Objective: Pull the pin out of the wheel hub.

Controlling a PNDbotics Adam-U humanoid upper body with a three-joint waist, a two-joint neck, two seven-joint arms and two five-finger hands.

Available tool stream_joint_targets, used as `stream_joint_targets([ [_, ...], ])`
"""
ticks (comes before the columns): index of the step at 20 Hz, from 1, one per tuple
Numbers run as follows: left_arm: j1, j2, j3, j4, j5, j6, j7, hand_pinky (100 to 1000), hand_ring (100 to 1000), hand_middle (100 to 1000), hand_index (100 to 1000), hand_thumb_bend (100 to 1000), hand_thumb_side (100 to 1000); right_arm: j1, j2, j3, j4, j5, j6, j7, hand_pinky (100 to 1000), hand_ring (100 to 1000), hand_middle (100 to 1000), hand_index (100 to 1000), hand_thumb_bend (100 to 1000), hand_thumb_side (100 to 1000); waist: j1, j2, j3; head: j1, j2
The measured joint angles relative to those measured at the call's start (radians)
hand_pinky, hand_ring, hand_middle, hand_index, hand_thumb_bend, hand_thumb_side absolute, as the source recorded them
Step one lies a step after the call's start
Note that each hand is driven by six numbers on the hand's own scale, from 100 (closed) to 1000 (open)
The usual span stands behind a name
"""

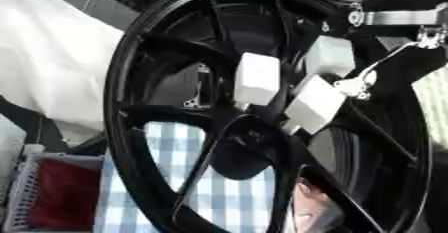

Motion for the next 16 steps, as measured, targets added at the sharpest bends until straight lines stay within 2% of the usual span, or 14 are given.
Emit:
stream_joint_targets([
  [6, 0.004, -0.001, 0.000, 0.000, 0.000, 0.000, 0.000, 868, 753, 704, 821, 100, 777, 0.008, 0.000, -0.005, 0.003, 0.021, 0.005, 0.014, 850, 806, 701, 866, 254, 372, 0.003, 0.000, -0.005, 0.002, 0.000],
  [12, 0.005, -0.008, 0.000, 0.000, 0.000, 0.001, -0.001, 869, 754, 703, 820, 100, 782, 0.009, 0.000, -0.006, 0.010, 0.033, 0.005, 0.021, 841, 793, 683, 842, 187, 374, 0.005, 0.000, -0.008, 0.002, 0.000],
  [16, 0.005, -0.008, 0.000, 0.000, -0.002, 0.002, -0.002, 869, 753, 702, 820, 100, 781, 0.008, 0.000, -0.006, 0.010, 0.026, 0.014, 0.011, 825, 772, 647, 815, 101, 363, 0.008, 0.001, -0.008, 0.002, 0.000],
])
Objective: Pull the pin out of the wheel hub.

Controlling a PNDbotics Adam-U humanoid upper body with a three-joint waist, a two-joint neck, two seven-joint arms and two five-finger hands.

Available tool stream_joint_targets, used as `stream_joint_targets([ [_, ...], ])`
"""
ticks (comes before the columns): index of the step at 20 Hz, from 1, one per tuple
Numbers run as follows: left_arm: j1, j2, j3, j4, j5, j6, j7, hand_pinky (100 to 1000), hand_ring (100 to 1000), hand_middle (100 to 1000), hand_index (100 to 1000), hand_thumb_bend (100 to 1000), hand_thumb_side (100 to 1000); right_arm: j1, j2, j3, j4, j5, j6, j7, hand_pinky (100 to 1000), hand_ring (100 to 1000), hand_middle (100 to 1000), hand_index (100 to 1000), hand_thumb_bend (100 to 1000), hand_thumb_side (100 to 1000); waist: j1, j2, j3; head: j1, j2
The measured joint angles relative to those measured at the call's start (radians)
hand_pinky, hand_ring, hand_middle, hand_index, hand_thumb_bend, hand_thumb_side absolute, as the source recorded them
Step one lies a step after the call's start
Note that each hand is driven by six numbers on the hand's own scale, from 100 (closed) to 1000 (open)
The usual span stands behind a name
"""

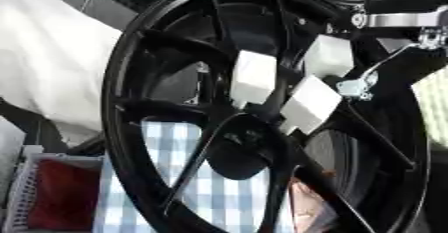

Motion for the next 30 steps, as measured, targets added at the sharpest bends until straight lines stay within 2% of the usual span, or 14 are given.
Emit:
stream_joint_targets([
  [5, 0.000, 0.000, 0.000, 0.000, -0.002, 0.001, 0.001, 869, 753, 702, 819, 100, 784, -0.001, 0.000, 0.000, 0.000, -0.014, 0.018, -0.023, 803, 753, 602, 760, 100, 318, 0.000, 0.001, 0.000, 0.000, 0.000],
  [7, 0.000, -0.001, 0.000, 0.000, -0.002, 0.002, 0.002, 870, 753, 702, 818, 100, 786, -0.001, 0.001, 0.000, 0.000, -0.015, 0.020, -0.030, 789, 735, 536, 694, 100, 303, 0.000, 0.001, 0.000, 0.000, 0.000],
  [9, 0.000, -0.001, 0.000, 0.000, -0.002, 0.003, 0.003, 870, 754, 702, 818, 100, 786, -0.001, 0.001, 0.001, 0.000, -0.019, 0.023, -0.038, 782, 725, 510, 663, 100, 300, 0.000, 0.001, 0.002, 0.000, 0.000],
  [10, 0.001, -0.001, 0.000, 0.000, -0.002, 0.004, 0.004, 871, 753, 703, 817, 100, 796, -0.001, 0.002, 0.001, 0.000, -0.022, 0.023, -0.042, 771, 704, 472, 613, 100, 294, 0.000, 0.001, 0.002, 0.000, 0.000],
  [16, 0.001, -0.001, 0.000, 0.000, -0.002, 0.004, 0.004, 871, 754, 704, 817, 100, 789, -0.001, 0.003, 0.001, 0.000, -0.037, 0.029, -0.075, 728, 640, 424, 507, 100, 224, 0.000, 0.001, 0.003, 0.000, 0.001],
  [30, 0.007, -0.009, 0.001, 0.000, -0.002, 0.008, 0.008, 873, 753, 703, 817, 100, 789, -0.011, 0.003, -0.012, -0.002, -0.130, 0.055, -0.105, 683, 589, 368, 444, 100, 171, 0.001, -0.006, -0.001, 0.000, 0.002],
])
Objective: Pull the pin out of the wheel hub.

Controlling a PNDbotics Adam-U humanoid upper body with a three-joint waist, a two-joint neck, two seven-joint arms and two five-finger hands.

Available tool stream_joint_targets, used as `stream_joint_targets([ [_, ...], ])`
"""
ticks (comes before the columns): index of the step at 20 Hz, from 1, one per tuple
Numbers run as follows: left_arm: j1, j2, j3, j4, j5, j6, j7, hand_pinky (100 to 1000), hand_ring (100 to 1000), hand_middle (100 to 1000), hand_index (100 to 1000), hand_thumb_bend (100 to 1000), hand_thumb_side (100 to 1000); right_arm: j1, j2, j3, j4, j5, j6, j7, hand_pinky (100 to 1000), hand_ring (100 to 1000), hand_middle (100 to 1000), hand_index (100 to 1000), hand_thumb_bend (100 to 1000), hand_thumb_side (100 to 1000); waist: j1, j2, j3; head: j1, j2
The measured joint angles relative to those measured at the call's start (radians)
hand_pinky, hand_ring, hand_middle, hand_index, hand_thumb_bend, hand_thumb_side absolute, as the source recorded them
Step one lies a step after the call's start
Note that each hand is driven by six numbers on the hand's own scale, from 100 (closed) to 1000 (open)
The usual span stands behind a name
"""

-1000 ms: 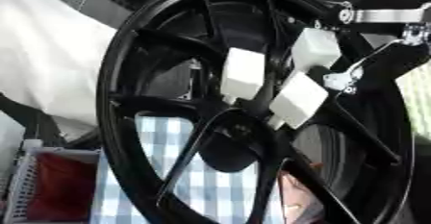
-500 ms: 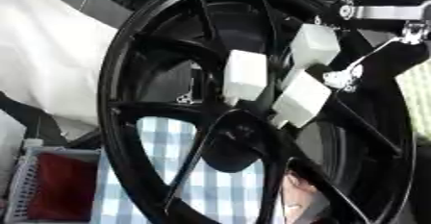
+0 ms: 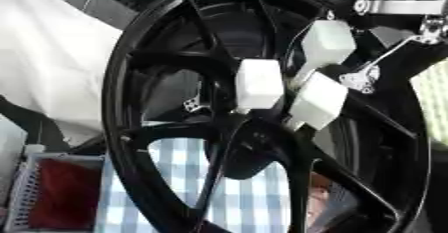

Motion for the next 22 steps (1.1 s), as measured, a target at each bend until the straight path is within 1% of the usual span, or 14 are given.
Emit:
stream_joint_targets([
  [7, 0.003, 0.000, 0.001, 0.000, 0.001, 0.001, 0.001, 874, 753, 701, 818, 100, 790, -0.014, -0.001, -0.018, 0.000, -0.080, 0.011, -0.001, 677, 578, 356, 433, 100, 158, 0.002, -0.003, -0.005, 0.000, 0.001],
  [13, 0.006, 0.000, 0.003, 0.000, 0.001, 0.002, 0.000, 874, 752, 700, 818, 100, 787, -0.017, -0.007, -0.043, 0.000, -0.149, 0.020, -0.005, 678, 566, 342, 429, 100, 160, 0.005, -0.011, -0.012, 0.001, 0.008],
  [17, 0.013, 0.000, 0.006, 0.000, 0.002, 0.003, 0.001, 874, 752, 701, 818, 100, 788, -0.018, -0.012, -0.089, 0.000, -0.237, 0.042, -0.043, 680, 553, 329, 423, 100, 163, 0.010, -0.025, -0.021, 0.003, 0.009],
  [22, 0.022, -0.001, 0.008, 0.000, 0.002, 0.006, 0.004, 875, 751, 700, 818, 100, 783, -0.007, -0.028, -0.149, -0.002, -0.352, 0.067, -0.112, 684, 547, 322, 423, 100, 164, 0.021, -0.033, -0.036, 0.010, 0.013],
])
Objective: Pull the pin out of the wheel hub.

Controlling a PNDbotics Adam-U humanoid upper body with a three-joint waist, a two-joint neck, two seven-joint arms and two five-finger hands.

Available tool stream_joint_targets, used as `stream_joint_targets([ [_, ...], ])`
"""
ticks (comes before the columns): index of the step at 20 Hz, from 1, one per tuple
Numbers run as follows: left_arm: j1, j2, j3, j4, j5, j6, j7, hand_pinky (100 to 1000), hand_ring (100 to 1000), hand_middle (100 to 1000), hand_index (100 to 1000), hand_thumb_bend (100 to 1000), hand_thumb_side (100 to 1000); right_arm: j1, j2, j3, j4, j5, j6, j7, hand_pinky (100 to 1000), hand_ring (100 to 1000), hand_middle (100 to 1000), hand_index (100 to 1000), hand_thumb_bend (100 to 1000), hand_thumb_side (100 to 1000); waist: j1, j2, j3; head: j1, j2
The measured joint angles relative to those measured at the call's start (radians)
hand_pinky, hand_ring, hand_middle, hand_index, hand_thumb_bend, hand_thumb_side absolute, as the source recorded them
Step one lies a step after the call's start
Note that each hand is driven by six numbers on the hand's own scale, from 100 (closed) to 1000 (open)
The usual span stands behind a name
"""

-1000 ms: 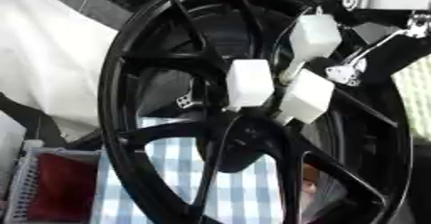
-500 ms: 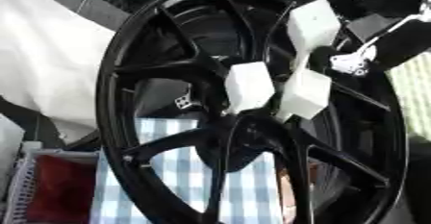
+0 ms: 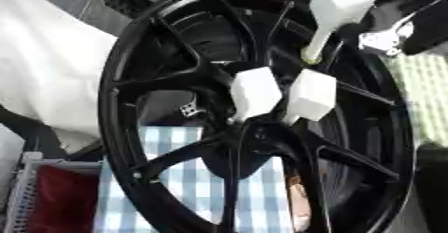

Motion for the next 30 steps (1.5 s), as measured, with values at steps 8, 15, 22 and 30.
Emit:
stream_joint_targets([
  [8, 0.019, 0.000, 0.020, 0.000, -0.003, -0.010, 0.019, 875, 750, 700, 819, 100, 774, 0.197, -0.087, -0.165, 0.048, -0.114, -0.036, -0.165, 694, 548, 322, 428, 100, 138, 0.036, -0.009, -0.054, 0.036, 0.004],
  [15, 0.033, -0.009, 0.036, 0.000, -0.010, -0.018, 0.041, 875, 749, 700, 819, 100, 767, 0.484, -0.097, -0.348, 0.102, -0.132, -0.116, -0.363, 714, 555, 324, 436, 100, 100, 0.072, -0.008, -0.090, 0.076, 0.004],
  [22, 0.043, -0.018, 0.043, 0.000, -0.011, -0.023, 0.052, 876, 749, 700, 819, 100, 760, 0.705, -0.006, -0.464, 0.101, 0.046, -0.125, -0.510, 745, 624, 408, 518, 100, 100, 0.113, -0.014, -0.124, 0.093, 0.004],
  [30, 0.043, -0.018, 0.044, 0.000, -0.011, -0.025, 0.054, 877, 749, 700, 820, 100, 752, 0.810, 0.120, -0.489, 0.069, 0.281, -0.073, -0.490, 891, 830, 800, 867, 100, 110, 0.138, -0.022, -0.137, 0.097, 0.004],
])
